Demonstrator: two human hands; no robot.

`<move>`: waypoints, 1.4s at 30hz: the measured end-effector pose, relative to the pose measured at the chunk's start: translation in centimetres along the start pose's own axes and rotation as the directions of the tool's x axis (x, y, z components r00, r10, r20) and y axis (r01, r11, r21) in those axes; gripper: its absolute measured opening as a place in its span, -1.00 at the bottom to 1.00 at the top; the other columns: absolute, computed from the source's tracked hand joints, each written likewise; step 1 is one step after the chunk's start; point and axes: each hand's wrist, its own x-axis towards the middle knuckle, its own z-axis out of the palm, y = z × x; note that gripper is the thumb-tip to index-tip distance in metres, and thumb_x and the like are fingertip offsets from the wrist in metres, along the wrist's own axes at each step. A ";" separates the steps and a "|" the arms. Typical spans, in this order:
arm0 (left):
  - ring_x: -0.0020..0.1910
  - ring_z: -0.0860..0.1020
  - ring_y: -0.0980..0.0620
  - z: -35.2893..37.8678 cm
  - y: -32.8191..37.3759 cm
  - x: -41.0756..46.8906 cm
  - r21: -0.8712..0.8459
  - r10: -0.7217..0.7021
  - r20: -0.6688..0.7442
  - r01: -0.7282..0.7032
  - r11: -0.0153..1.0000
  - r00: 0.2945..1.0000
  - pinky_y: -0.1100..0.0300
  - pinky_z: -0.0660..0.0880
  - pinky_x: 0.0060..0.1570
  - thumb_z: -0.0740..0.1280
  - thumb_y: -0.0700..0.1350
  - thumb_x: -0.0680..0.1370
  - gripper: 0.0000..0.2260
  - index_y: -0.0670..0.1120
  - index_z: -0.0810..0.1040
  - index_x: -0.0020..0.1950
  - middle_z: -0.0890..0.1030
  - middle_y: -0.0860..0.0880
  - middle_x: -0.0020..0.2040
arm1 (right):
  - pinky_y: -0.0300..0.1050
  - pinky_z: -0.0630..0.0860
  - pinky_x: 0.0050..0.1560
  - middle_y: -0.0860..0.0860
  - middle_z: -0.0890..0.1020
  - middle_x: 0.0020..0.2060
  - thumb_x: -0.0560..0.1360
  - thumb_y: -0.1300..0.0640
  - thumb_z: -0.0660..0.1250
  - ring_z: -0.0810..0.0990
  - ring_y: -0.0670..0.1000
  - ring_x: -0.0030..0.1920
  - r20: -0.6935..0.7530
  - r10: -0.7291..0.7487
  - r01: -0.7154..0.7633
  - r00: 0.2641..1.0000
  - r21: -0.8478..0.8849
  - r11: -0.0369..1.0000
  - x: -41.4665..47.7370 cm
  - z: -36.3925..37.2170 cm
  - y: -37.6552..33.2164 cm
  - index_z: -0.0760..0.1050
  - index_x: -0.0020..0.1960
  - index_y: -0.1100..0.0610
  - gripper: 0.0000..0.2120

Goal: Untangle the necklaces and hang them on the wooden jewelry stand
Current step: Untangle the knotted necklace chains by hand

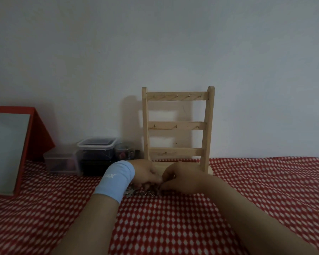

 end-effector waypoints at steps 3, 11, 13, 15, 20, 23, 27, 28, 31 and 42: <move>-0.18 0.56 0.19 -0.6 0.1 -0.4 -0.158 0.089 -0.125 -0.108 0.981 0.988 0.30 0.48 -0.10 0.29 0.16 0.57 -0.81 0.10 0.62 -0.09 0.62 0.12 -0.15 | -0.17 0.62 -0.04 -0.06 0.71 -0.12 0.59 -0.03 0.38 0.67 -0.11 -0.13 -0.081 0.009 0.009 0.997 0.226 0.974 -0.1 -1.0 0.6 0.65 -0.01 -0.01 -0.88; -0.12 0.64 0.09 -0.9 1.1 0.2 -0.667 0.128 -0.314 -0.315 0.676 0.941 0.24 0.58 -0.14 0.27 -0.14 0.62 -0.88 -0.11 0.60 0.01 0.68 -0.04 -0.10 | -0.16 0.49 -0.42 0.00 0.60 -0.30 0.62 0.17 0.37 0.50 -0.06 -0.41 -0.305 0.099 0.163 0.947 0.724 0.671 -0.6 -3.1 0.0 0.61 0.14 0.12 -0.88; -0.15 0.61 0.02 -0.9 1.7 0.0 -0.787 0.135 -0.338 -0.358 0.502 0.931 0.14 0.59 -0.10 0.22 -0.17 0.64 -0.86 -0.15 0.56 -0.01 0.64 -0.09 -0.13 | -0.13 0.50 -0.44 0.04 0.62 -0.28 0.59 0.16 0.41 0.51 -0.03 -0.42 -0.350 0.157 0.178 0.924 0.754 0.632 -0.5 -3.4 -0.3 0.60 0.13 0.15 -0.87; -0.16 0.61 0.01 -1.0 2.0 -0.1 -0.837 0.128 -0.351 -0.372 0.401 0.928 0.14 0.60 -0.15 0.20 -0.17 0.65 -0.84 -0.17 0.56 0.03 0.63 -0.10 -0.13 | -0.12 0.51 -0.48 0.09 0.66 -0.24 0.58 0.14 0.43 0.53 -0.02 -0.44 -0.395 0.206 0.183 0.895 0.748 0.638 -0.4 -3.5 -0.4 0.59 0.09 0.20 -0.84; -0.09 0.65 -0.02 -1.3 2.2 -0.2 -0.877 0.077 -0.380 -0.385 0.288 0.922 0.13 0.60 -0.22 0.23 -0.16 0.63 -0.80 -0.23 0.55 0.16 0.66 -0.15 -0.03 | -0.11 0.50 -0.41 0.08 0.72 -0.18 0.60 -0.05 0.37 0.57 0.01 -0.37 -0.356 0.181 0.162 0.917 0.744 0.648 -1.1 -4.0 -0.8 0.67 -0.05 0.18 -0.70; -0.08 0.67 -0.04 -1.6 1.9 -0.3 -0.848 0.054 -0.408 -0.400 0.347 0.911 0.09 0.62 -0.16 0.26 -0.15 0.62 -0.81 -0.23 0.55 0.16 0.69 -0.14 -0.05 | -0.17 0.53 -0.34 0.02 0.71 -0.25 0.53 0.03 0.49 0.58 -0.04 -0.32 -0.345 0.116 0.153 0.931 0.659 0.736 -1.3 -4.0 -0.8 0.69 -0.06 0.14 -0.84; -0.05 0.68 -0.07 -1.8 1.3 -0.2 -0.793 0.019 -0.437 -0.395 0.464 0.899 0.04 0.63 -0.10 0.32 -0.15 0.60 -0.84 -0.20 0.58 0.11 0.70 -0.16 -0.02 | -0.17 0.54 -0.28 -0.03 0.70 -0.30 0.55 0.16 0.46 0.56 -0.05 -0.29 -0.340 0.123 0.153 0.932 0.680 0.717 -1.3 -4.1 -0.6 0.69 -0.12 0.10 -0.92; -0.08 0.68 -0.07 -1.8 1.2 -0.3 -0.777 0.014 -0.444 -0.393 0.492 0.896 0.00 0.64 -0.07 0.33 -0.15 0.59 -0.87 -0.17 0.59 0.08 0.70 -0.13 -0.06 | -0.15 0.55 -0.24 -0.06 0.69 -0.31 0.56 0.18 0.44 0.56 -0.04 -0.27 -0.334 0.129 0.148 0.934 0.689 0.710 -1.4 -4.2 -0.6 0.68 -0.12 0.12 -0.91; -0.29 0.63 0.05 -1.8 1.1 -0.5 -0.697 0.012 -0.443 -0.353 0.624 0.897 0.08 0.62 -0.22 0.31 -0.15 0.60 -0.92 -0.11 0.59 -0.04 0.65 -0.02 -0.27 | -0.07 0.59 -0.07 -0.04 0.65 -0.33 0.59 0.24 0.39 0.57 0.01 -0.22 -0.320 0.133 0.165 0.938 0.750 0.640 -1.4 -4.3 -0.6 0.63 -0.16 0.14 -0.84; -0.53 0.37 0.07 -1.7 1.7 -0.2 -0.828 -0.003 -0.415 -0.377 0.415 0.910 0.26 0.33 -0.52 0.14 -0.17 0.66 -0.85 -0.08 0.40 -0.10 0.41 0.02 -0.45 | -0.36 0.45 -0.34 -0.03 0.67 -0.24 0.54 0.30 0.44 0.54 -0.21 -0.36 -0.274 0.010 0.142 0.962 0.528 0.838 -1.5 -4.5 -0.1 0.66 -0.02 0.16 -0.92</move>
